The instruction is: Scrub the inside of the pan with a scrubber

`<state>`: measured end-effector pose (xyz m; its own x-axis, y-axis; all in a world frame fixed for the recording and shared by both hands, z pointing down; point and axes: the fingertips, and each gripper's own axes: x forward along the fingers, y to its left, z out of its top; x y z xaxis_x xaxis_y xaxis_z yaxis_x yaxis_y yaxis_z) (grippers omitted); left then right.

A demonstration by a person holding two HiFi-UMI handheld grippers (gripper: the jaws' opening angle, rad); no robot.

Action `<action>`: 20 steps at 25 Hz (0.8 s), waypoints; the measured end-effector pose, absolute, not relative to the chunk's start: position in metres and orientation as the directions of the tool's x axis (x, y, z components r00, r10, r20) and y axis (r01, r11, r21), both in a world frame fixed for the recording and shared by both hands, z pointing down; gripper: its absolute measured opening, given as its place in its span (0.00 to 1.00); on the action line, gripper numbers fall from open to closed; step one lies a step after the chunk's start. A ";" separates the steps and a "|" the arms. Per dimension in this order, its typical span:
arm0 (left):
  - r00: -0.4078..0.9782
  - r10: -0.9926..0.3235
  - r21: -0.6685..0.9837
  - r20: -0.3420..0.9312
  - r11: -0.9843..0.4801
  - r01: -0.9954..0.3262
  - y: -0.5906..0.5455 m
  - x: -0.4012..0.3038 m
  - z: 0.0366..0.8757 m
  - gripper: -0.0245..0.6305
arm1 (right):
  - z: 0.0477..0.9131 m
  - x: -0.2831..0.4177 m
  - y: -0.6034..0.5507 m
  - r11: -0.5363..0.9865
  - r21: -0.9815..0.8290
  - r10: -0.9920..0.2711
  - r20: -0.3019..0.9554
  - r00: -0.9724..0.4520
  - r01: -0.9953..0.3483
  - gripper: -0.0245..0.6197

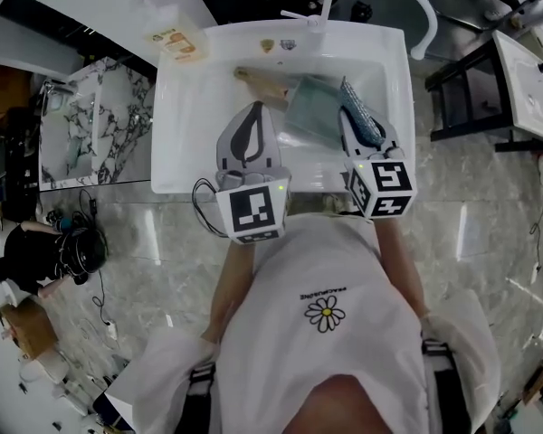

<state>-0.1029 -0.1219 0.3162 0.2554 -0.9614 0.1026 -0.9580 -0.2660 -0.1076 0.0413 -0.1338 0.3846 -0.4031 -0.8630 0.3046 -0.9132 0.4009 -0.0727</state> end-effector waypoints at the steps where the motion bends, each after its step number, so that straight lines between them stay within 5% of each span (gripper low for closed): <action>1: 0.249 -0.963 -0.116 0.100 -0.260 -0.959 -0.121 -0.103 0.317 0.06 | 0.384 0.041 -0.133 0.397 -0.055 -0.867 0.306 -0.394 -0.916 0.13; 20: 0.231 -0.967 -0.093 0.111 -0.241 -0.966 -0.120 -0.111 0.326 0.06 | 0.384 0.044 -0.126 0.386 -0.055 -0.873 0.300 -0.384 -0.921 0.13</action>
